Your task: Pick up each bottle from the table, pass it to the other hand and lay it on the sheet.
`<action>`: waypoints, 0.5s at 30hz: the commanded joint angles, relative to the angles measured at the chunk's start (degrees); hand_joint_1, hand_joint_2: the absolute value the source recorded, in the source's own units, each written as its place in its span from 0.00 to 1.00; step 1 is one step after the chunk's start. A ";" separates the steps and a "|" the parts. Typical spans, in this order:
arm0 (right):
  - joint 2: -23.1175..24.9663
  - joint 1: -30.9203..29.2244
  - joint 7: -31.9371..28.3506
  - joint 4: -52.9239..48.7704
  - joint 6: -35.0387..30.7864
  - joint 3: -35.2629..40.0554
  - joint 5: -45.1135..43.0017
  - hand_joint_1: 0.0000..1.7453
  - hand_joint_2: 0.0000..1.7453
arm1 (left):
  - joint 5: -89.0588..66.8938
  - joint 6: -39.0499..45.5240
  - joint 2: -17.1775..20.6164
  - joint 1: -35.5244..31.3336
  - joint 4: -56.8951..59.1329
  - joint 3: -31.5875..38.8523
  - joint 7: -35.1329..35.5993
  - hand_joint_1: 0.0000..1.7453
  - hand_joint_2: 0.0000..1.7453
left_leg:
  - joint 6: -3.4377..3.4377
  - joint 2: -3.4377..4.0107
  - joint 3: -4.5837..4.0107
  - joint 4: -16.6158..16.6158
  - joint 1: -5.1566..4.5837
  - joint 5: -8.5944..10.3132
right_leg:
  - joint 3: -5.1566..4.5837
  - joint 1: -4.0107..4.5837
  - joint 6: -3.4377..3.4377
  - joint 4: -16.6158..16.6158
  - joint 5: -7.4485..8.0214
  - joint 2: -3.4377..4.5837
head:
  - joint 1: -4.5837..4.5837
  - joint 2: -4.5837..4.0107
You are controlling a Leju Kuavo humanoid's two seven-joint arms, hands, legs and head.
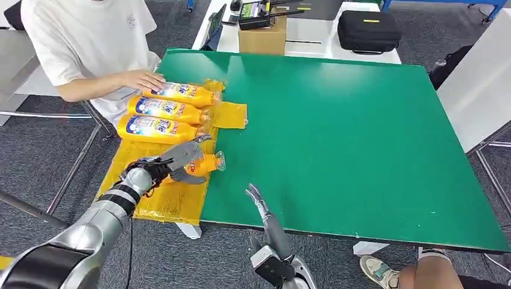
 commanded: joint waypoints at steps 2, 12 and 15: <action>-1.96 0.20 0.58 0.87 -1.44 -0.40 -0.34 0.00 0.00 | 13.19 9.00 -4.44 10.94 -26.30 6.27 1.88 0.00 1.00 | -0.01 0.03 0.13 -0.05 0.01 -0.06 | 0.15 0.02 -0.05 -0.08 -0.05 -0.04 | 0.00 0.00; -4.57 4.99 -0.48 -24.42 -24.96 1.71 -9.87 0.00 1.00 | 17.91 21.81 -12.19 22.86 -44.66 4.66 -1.46 0.00 1.00 | -0.01 0.09 -0.13 0.07 -0.03 -0.09 | -0.15 -0.02 -0.03 0.06 -0.09 -0.05 | 0.00 0.00; 1.00 12.04 -0.48 -36.92 -24.96 -9.52 -1.03 0.00 1.00 | 25.54 23.53 -15.23 36.32 -56.30 -1.56 -3.82 0.00 1.00 | 0.01 0.04 0.05 0.07 -0.10 -0.21 | 0.06 -0.07 -0.03 0.04 -0.21 -0.12 | -0.02 0.00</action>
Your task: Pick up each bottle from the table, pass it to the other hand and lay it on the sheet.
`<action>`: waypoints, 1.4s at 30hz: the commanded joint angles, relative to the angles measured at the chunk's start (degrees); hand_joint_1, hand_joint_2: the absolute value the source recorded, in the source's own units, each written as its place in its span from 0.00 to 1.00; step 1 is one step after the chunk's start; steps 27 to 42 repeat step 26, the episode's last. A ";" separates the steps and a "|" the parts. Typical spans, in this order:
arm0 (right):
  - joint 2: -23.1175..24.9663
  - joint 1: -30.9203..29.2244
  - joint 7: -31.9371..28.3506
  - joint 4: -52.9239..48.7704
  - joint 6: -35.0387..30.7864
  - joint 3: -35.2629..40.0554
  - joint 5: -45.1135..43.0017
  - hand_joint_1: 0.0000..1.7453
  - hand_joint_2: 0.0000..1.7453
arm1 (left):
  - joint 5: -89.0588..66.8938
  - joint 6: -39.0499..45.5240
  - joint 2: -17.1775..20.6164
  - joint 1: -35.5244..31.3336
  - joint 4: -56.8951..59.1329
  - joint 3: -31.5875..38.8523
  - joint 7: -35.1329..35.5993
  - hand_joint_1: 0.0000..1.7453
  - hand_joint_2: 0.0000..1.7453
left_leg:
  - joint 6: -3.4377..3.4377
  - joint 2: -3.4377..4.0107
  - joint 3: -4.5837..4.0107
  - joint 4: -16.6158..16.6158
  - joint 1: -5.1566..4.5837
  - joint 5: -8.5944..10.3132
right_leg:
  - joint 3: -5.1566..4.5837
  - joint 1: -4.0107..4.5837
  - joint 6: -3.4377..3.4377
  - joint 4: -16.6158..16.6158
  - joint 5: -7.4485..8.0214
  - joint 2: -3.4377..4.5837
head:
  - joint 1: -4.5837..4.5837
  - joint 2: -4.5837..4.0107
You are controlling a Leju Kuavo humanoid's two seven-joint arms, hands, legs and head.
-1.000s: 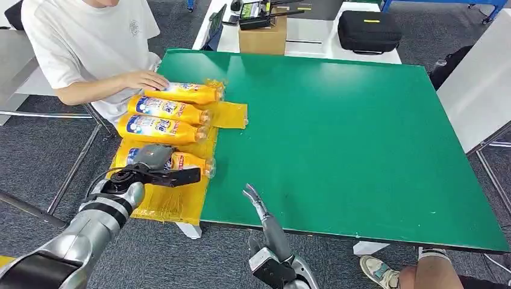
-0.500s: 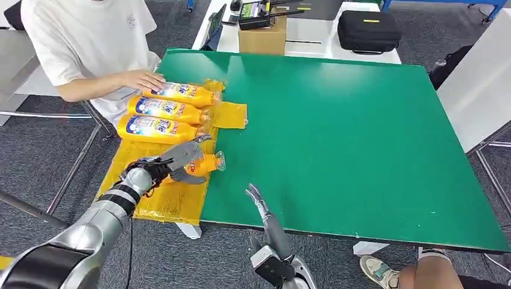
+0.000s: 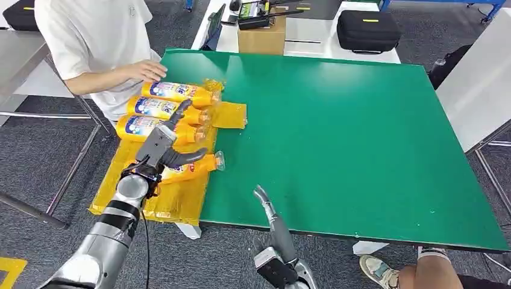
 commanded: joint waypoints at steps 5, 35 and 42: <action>6.32 14.81 -0.29 -41.03 -13.42 -20.09 8.99 0.00 1.00 | 28.86 5.01 -6.75 35.07 -32.12 -16.05 -7.71 0.00 1.00 | 0.07 0.13 0.18 -0.02 -0.17 -0.37 | 0.11 -0.15 -0.03 0.02 -0.26 0.01 | 0.00 -0.02; 8.96 10.99 -0.29 -25.04 -13.42 -27.39 4.60 0.00 0.00 | 33.47 6.12 -10.44 26.77 -14.08 -13.73 -11.63 0.00 1.00 | 0.15 0.08 0.47 -0.11 -0.02 -0.42 | 0.49 0.03 -0.04 -0.19 -0.32 -0.06 | 0.00 0.00; 8.96 10.99 -0.29 -25.04 -13.42 -27.39 4.60 0.00 0.00 | 33.47 6.12 -10.44 26.77 -14.08 -13.73 -11.63 0.00 1.00 | 0.15 0.08 0.47 -0.11 -0.02 -0.42 | 0.49 0.03 -0.04 -0.19 -0.32 -0.06 | 0.00 0.00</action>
